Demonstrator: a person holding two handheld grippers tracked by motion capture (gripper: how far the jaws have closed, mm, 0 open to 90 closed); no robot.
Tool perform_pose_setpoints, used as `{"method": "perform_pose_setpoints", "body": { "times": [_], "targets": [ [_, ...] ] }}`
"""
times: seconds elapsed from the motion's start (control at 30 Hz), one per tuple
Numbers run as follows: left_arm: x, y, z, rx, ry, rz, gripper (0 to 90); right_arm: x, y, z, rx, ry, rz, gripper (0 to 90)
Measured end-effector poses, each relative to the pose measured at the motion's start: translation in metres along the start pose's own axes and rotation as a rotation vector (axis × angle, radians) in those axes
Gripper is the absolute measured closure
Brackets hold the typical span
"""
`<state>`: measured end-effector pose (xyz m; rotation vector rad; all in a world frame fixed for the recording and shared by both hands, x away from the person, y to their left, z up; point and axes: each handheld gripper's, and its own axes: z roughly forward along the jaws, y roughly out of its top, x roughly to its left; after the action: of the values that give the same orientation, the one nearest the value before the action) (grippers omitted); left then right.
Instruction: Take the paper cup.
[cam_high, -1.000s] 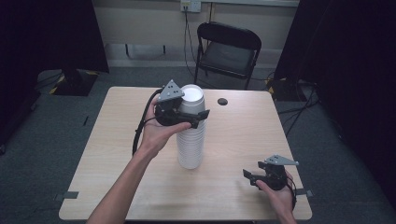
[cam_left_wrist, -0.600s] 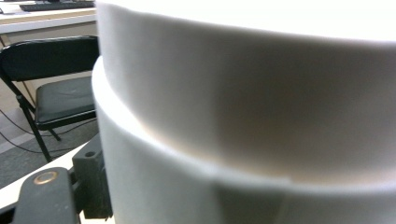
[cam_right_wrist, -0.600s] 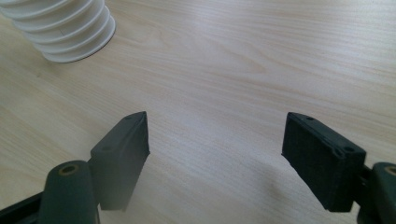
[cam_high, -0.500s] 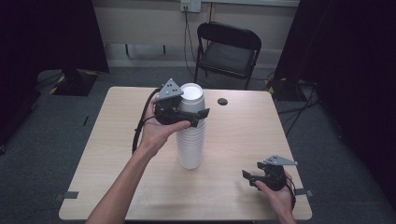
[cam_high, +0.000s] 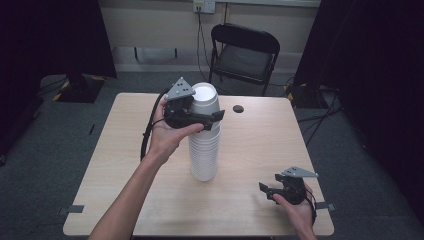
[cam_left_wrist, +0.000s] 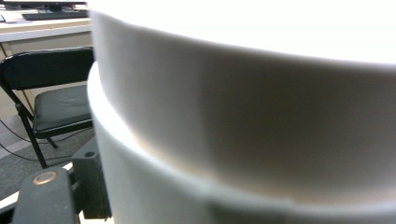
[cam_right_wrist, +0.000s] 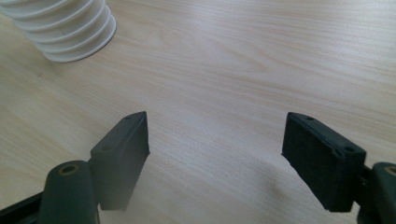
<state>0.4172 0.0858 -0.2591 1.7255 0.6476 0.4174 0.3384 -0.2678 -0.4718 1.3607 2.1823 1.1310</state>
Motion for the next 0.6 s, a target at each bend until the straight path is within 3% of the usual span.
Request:
{"method": "perform_pose_setpoints", "body": {
  "times": [0.5,0.6],
  "targets": [
    [0.0,0.011,-0.011,-0.05,0.016,0.006,15.1,-0.001,0.0,-0.001,-0.005,-0.013,-0.001,22.7],
    [-0.001,0.013,-0.013,-0.086,0.023,0.017,15.1,-0.001,0.0,-0.001,-0.006,-0.014,-0.002,22.7]
  ]
}}
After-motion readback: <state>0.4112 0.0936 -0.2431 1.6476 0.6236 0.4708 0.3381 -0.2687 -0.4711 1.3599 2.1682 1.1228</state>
